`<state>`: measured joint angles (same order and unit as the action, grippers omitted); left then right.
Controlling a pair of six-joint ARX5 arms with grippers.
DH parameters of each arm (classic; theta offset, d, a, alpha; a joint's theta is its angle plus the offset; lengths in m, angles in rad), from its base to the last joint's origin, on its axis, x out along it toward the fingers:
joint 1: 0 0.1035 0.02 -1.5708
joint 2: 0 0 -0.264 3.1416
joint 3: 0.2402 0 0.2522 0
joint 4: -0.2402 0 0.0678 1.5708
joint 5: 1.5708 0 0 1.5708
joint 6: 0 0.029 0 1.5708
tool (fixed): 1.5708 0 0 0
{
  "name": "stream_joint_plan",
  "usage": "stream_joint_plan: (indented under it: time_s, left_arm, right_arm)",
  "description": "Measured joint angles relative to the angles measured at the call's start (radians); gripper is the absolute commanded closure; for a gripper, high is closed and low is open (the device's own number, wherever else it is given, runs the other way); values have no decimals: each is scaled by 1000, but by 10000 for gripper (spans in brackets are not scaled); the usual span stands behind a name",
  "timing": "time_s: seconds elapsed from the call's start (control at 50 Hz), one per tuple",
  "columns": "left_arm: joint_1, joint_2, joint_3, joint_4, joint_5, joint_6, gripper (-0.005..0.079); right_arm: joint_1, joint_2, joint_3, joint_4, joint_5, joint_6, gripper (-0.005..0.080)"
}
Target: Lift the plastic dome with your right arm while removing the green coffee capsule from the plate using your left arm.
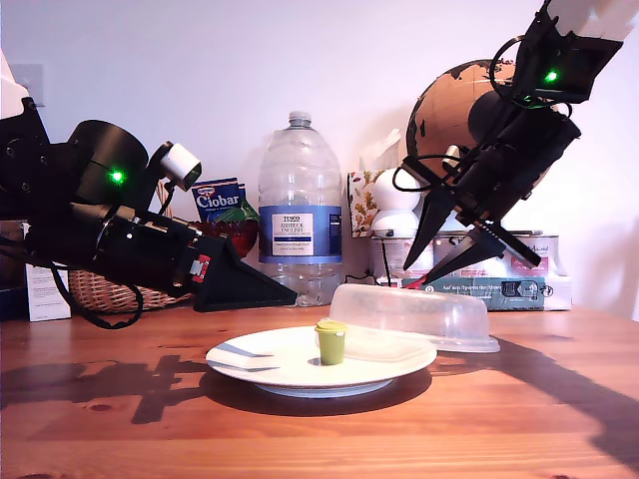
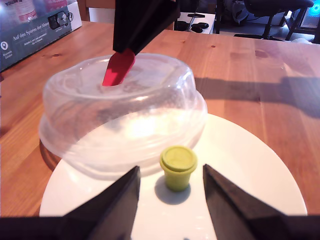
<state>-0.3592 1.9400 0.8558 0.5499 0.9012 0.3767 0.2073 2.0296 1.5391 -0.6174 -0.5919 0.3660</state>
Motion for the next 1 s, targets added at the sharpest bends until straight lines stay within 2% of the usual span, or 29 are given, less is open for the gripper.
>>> stream_joint_plan:
  time_s: [0.14, 0.34, 1.0]
  left_arm:
    - [0, 0, 0, -1, 0, 0, 383]
    - [2, 0, 0, -5, 0, 0, 383]
    - [2, 0, 0, -6, 0, 0, 383]
  right_arm:
    - [5, 32, 0, 5, -2, 0, 563]
    - [4, 35, 6, 13, 3, -6, 772]
    - [-5, 35, 33, 22, -36, -23, 764]
